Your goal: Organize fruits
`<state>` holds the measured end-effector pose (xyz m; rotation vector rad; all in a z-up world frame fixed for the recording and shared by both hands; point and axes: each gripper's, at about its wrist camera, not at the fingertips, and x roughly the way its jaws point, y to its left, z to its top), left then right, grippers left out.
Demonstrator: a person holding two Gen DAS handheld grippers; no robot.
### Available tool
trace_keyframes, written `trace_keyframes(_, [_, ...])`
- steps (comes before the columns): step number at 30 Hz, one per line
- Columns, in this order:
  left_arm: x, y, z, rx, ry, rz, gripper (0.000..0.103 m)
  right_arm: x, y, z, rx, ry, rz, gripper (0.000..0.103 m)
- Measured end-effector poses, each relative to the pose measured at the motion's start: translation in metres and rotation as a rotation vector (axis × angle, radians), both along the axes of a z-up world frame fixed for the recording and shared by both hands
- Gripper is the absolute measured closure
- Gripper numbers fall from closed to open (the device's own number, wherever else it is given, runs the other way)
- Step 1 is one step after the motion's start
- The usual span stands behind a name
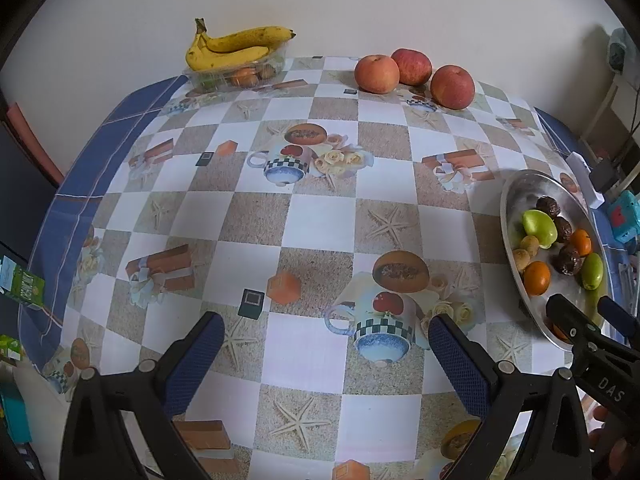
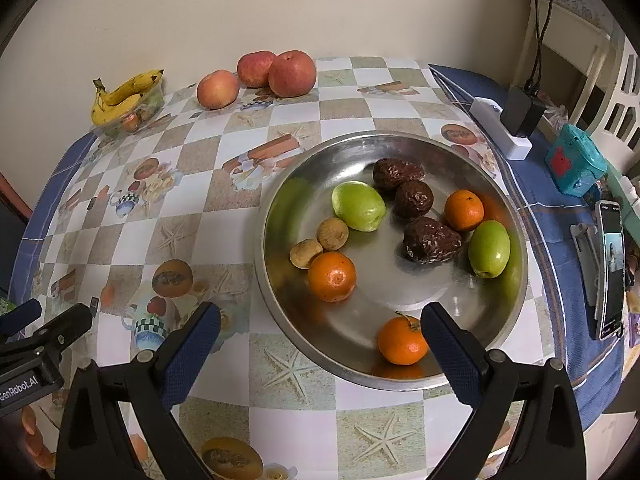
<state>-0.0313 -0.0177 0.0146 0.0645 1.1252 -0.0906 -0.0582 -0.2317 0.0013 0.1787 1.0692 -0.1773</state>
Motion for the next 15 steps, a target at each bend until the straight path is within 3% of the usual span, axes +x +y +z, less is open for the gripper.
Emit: trace_keyframes(15, [0.0019, 0.0034, -0.0038, 0.006, 0.016, 0.001, 0.000, 0.0002, -0.0014, -0.0008, 0.013, 0.005, -0.001, 0.003])
